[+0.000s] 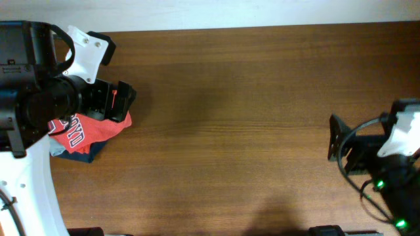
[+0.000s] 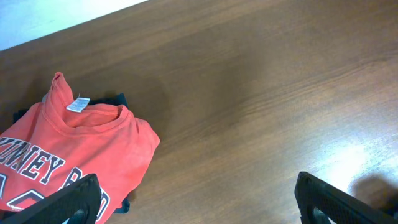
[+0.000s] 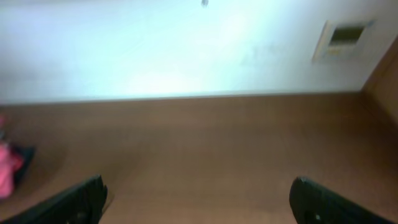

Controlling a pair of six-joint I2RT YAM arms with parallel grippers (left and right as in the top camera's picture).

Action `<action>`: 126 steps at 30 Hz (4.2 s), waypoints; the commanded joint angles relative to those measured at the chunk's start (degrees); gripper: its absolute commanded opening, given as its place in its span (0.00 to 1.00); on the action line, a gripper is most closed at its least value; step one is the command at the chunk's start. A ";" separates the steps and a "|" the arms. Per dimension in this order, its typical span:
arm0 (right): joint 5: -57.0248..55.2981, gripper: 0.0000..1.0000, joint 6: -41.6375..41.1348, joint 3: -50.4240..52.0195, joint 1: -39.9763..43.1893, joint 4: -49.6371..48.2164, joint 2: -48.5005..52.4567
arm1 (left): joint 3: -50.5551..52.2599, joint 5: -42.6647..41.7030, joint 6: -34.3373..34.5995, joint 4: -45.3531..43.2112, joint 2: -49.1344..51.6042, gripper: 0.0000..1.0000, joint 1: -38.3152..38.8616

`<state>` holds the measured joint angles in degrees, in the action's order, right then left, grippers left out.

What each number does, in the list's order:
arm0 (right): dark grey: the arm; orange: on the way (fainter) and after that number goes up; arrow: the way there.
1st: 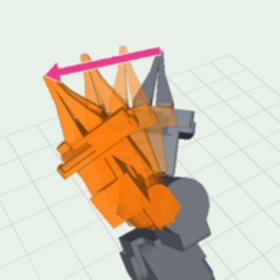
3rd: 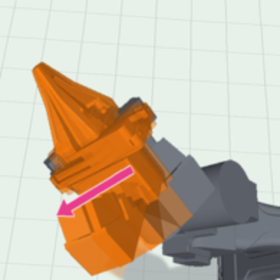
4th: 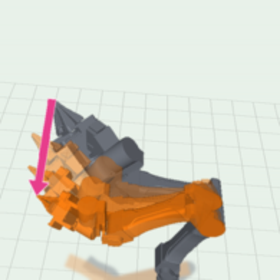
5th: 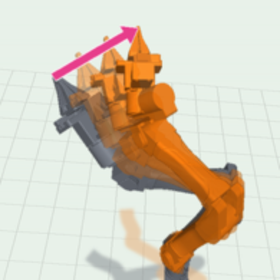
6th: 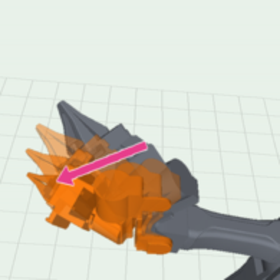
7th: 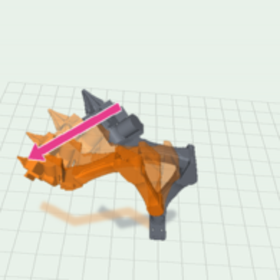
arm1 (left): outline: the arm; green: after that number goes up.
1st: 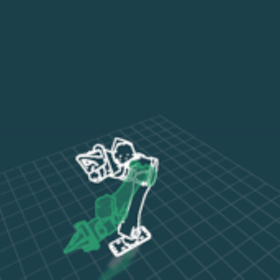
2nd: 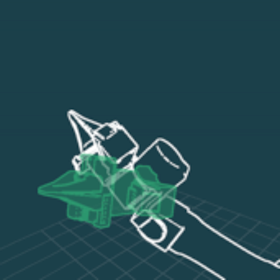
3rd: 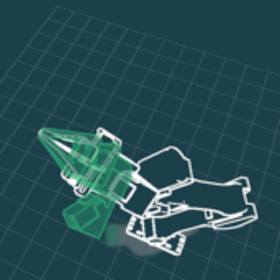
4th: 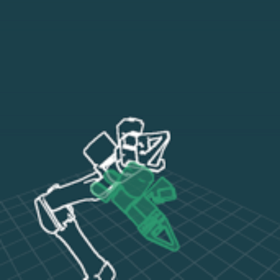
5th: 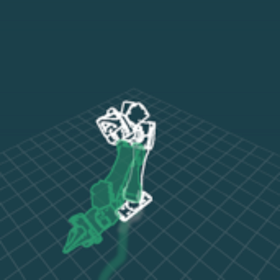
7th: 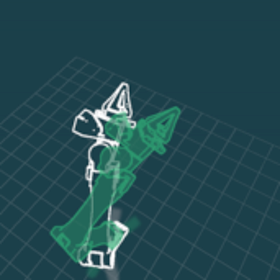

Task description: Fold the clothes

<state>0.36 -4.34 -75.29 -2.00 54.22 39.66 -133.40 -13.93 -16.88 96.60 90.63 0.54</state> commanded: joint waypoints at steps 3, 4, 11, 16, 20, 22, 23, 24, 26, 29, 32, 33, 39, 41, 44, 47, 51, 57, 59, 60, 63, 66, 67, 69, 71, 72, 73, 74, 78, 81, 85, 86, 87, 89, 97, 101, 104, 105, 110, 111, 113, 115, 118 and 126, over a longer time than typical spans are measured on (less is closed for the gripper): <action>-3.63 0.99 -0.59 21.81 0.26 -8.96 -12.35 | 0.20 0.26 0.59 -0.02 0.09 0.99 0.17; -3.63 0.99 -0.59 25.59 0.26 -9.75 -14.84 | 0.20 0.26 0.59 -0.02 0.09 0.99 0.17; -1.77 0.99 -0.61 45.77 0.26 -13.38 -30.58 | 0.20 0.26 0.59 -0.02 0.09 0.99 0.17; -0.48 0.99 -0.61 55.39 0.26 -14.56 -38.45 | 0.20 0.26 0.59 -0.02 0.09 0.99 0.17; 1.16 0.98 -0.59 61.37 0.20 -17.25 -39.36 | 0.20 0.26 0.59 -0.02 0.09 0.99 0.17; 2.05 0.98 -0.59 63.93 0.15 -19.08 -39.36 | 0.20 0.26 0.59 -0.02 0.09 0.99 0.17; 2.27 0.99 -0.59 64.94 0.15 -19.67 -39.36 | 0.20 0.26 0.59 -0.02 0.09 1.00 0.17; 2.32 0.99 -0.59 65.85 0.15 -20.26 -39.36 | 0.20 0.26 0.59 -0.02 0.09 0.99 0.17; 2.43 0.98 -0.59 66.55 0.15 -20.90 -39.36 | 0.20 0.26 0.59 -0.02 0.09 0.99 0.17; 2.43 0.98 -0.59 66.62 0.15 -21.66 -39.45 | 0.20 0.26 0.59 -0.02 0.09 0.99 0.17; 2.43 0.98 -0.57 66.62 0.15 -21.64 -39.41 | 0.20 0.26 0.59 -0.02 0.09 0.99 0.17; 2.40 0.98 -0.57 66.62 0.15 -21.64 -39.41 | 0.20 0.26 0.59 -0.02 0.09 0.99 0.17; 2.43 0.99 -0.57 66.62 0.15 -21.64 -39.41 | 0.20 0.26 0.59 -0.02 0.09 0.99 0.17; 2.43 0.98 -0.57 66.62 0.15 -21.64 -39.41 | 0.20 0.26 0.59 -0.02 0.09 0.99 0.17; 2.40 0.99 -0.57 66.62 0.15 -21.64 -39.41 | 0.20 0.24 0.59 -0.02 0.09 0.99 0.17; 2.43 0.99 -0.57 66.62 0.15 -21.64 -39.41 | 0.20 0.26 0.59 -0.02 0.09 0.99 0.17; 2.40 0.99 -0.57 66.62 0.15 -21.64 -39.41 | 0.20 0.24 0.59 -0.02 0.09 0.99 0.17; 2.40 0.98 -0.57 66.62 0.15 -21.64 -39.41 | 0.20 0.22 0.59 0.04 0.09 0.99 0.44; 2.43 0.98 -0.57 66.62 0.15 -21.64 -39.41 | 0.20 0.26 0.59 0.09 -0.13 0.99 0.55; 2.43 0.99 -0.57 66.62 0.15 -21.64 -39.41 | 0.20 0.28 0.57 0.07 -0.15 0.99 0.59; 2.43 0.99 -0.57 66.62 0.15 -21.64 -39.41 | 0.72 2.05 0.52 -1.14 -1.31 0.99 0.87; 2.43 0.99 -0.57 66.62 0.15 -21.64 -39.41 | 9.11 0.79 -2.56 -14.21 -7.04 0.99 1.86; 2.43 0.99 -0.57 66.62 0.15 -21.64 -39.41 | 13.14 0.09 -3.69 -18.47 -9.31 0.99 2.29; 2.43 0.98 -0.57 66.62 0.15 -21.64 -39.41 | 22.77 0.07 -4.26 -26.62 -14.47 0.99 3.72; 2.43 0.98 -0.57 66.62 0.15 -21.64 -39.41 | 32.87 0.04 -4.24 -34.21 -19.74 0.99 4.94; 2.43 0.98 -0.57 66.62 0.15 -21.64 -39.41 | 38.99 0.04 -4.22 -38.36 -22.93 0.99 5.49; 2.43 0.99 -0.57 66.62 0.15 -21.64 -39.41 | 43.60 0.04 -4.22 -41.31 -25.35 0.99 5.75; 2.43 0.98 -0.57 66.62 0.15 -21.64 -39.41 | 49.00 0.04 -4.22 -44.74 -28.39 0.99 5.86; 2.43 0.98 -0.57 66.62 0.15 -21.64 -39.41 | 69.44 0.09 -4.24 -55.76 -41.13 0.99 5.46; 2.43 0.98 -0.57 66.62 0.15 -21.64 -39.41 | 82.64 0.04 -4.22 -61.27 -50.45 0.99 5.27; 2.43 0.99 -0.57 66.62 0.15 -21.64 -39.41 | 101.13 0.02 -4.22 -67.60 -66.12 0.99 5.27; 2.40 0.98 -0.57 66.62 0.15 -21.64 -39.41 | 104.48 0.04 -4.22 -68.81 -69.31 0.99 5.27; 2.43 0.98 -0.57 66.62 0.15 -21.64 -39.41 | 107.80 0.04 -4.22 -70.05 -72.54 0.99 5.27; 2.43 0.98 -0.57 66.62 0.15 -21.64 -39.41 | 113.26 -0.02 -4.20 -72.04 -77.94 0.99 5.27; 2.40 0.99 -0.57 66.62 0.15 -21.64 -39.41 | 127.82 -1.66 -4.02 -79.21 -89.48 0.99 5.38; 2.40 0.98 -0.57 66.62 0.15 -21.64 -39.41 | 128.08 -1.29 -4.00 -80.06 -89.70 0.99 5.38; 2.40 0.99 -0.57 66.62 0.15 -21.64 -39.41 | 128.08 -1.29 -4.00 -80.04 -89.64 0.99 5.33; 2.43 0.99 -0.57 66.62 0.15 -21.64 -39.41 | 128.08 -1.29 -4.00 -80.04 -89.64 0.99 5.33; 2.43 0.99 -0.57 66.62 0.15 -21.64 -39.41 | 128.08 -1.29 -4.00 -80.04 -89.64 0.99 5.33; 2.43 0.99 -0.57 66.62 0.15 -21.64 -39.41 | 128.08 -1.29 -4.00 -80.04 -89.64 0.99 5.33; 2.43 0.99 -0.57 66.62 0.15 -21.64 -39.41 | 128.08 -1.29 -4.00 -80.04 -89.64 0.99 5.33; 2.43 0.99 -0.57 66.62 0.15 -21.64 -39.41 | 128.08 -1.29 -4.00 -80.04 -89.64 0.99 5.33; 2.40 0.99 -0.57 66.62 0.15 -21.64 -39.41 | 128.08 -1.29 -4.00 -80.04 -89.64 0.99 5.33; 2.43 0.99 -0.57 66.62 0.15 -21.64 -39.41 | 128.08 -1.29 -4.00 -80.04 -89.64 0.99 5.33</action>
<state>2.66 -4.51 -9.04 -2.00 32.67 0.73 -5.87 -14.55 -20.43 16.86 1.48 6.04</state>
